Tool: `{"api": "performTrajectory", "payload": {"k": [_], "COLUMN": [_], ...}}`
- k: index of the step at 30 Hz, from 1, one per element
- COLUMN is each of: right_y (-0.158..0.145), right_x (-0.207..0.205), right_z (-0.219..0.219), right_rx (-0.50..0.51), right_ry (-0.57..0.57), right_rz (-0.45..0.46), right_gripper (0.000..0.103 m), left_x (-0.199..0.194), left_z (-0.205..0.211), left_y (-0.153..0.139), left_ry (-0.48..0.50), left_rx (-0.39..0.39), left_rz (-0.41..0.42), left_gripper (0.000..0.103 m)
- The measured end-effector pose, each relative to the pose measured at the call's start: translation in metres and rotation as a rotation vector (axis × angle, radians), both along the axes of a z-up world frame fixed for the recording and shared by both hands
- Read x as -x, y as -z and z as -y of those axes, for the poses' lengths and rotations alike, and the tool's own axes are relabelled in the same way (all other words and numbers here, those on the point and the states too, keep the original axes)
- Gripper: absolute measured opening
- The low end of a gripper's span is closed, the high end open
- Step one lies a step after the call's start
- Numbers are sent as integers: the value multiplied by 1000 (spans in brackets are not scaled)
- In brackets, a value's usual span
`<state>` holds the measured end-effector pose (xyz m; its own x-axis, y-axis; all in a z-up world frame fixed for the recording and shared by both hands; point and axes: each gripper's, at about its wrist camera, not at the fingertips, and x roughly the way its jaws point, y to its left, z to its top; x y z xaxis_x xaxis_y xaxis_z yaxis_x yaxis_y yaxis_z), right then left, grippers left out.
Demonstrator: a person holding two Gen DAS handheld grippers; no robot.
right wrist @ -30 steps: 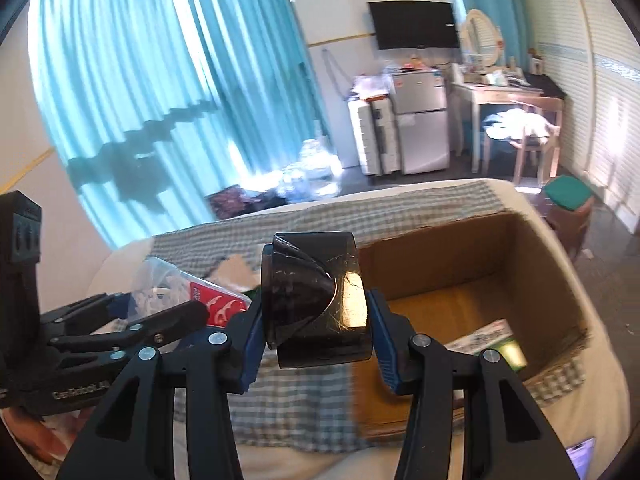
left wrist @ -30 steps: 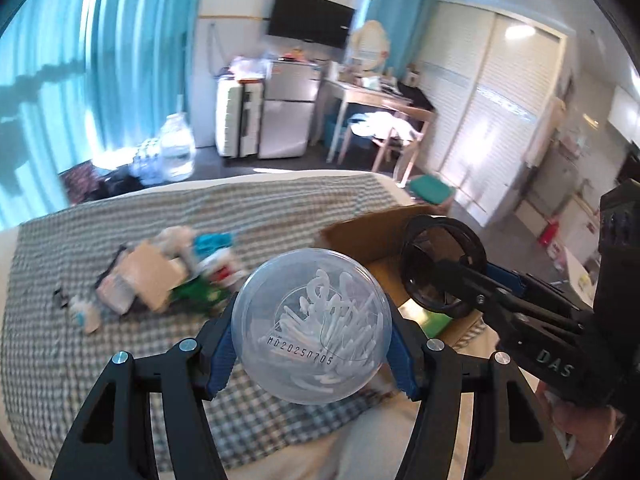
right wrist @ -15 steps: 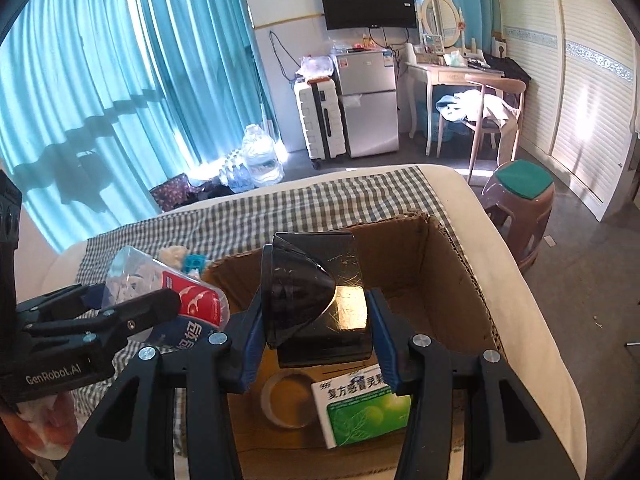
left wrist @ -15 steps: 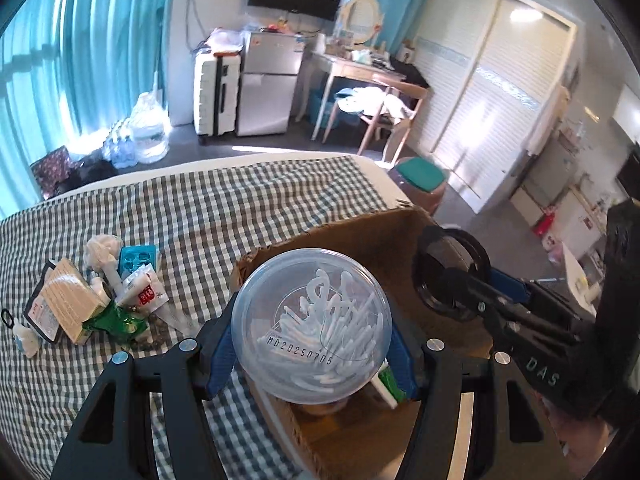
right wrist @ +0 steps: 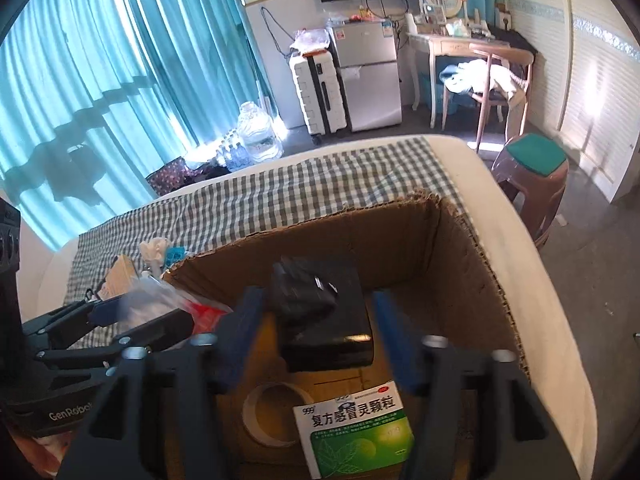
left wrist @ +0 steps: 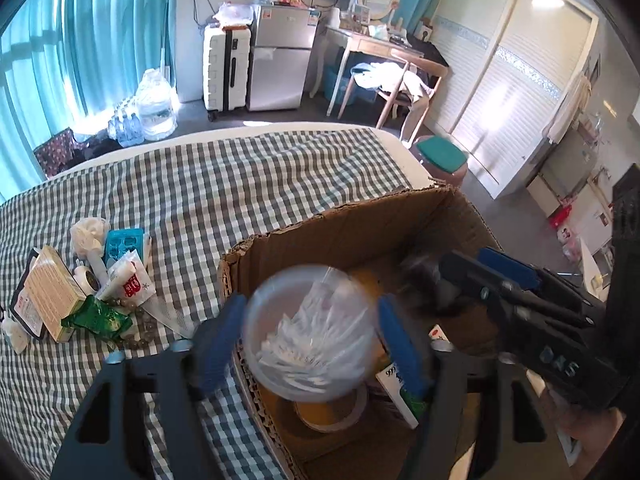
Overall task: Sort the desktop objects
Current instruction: 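Carry the jar and black box into the cardboard box and release both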
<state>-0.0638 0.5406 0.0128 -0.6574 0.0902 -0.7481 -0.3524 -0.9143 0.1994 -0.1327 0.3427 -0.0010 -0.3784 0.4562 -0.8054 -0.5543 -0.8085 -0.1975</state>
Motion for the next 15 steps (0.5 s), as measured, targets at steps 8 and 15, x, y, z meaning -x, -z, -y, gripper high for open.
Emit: {"api": "performTrajectory", "payload": {"k": [8,15], "right_y": [-26,-57], "right_x": [-22,-42], "right_z": [3,45], "right_rx": [30,-1], "right_ry": [34,-9], "right_rz": [-63,-95], "right_gripper": [76,76], "left_x": [-5,-25], "left_z": [30,89], "left_y": [-22,-50], "left_ry": [-45,-103], "left_rx": [-20,-19], "left_rz": [-24,-74], "left_gripper": [92,97]}}
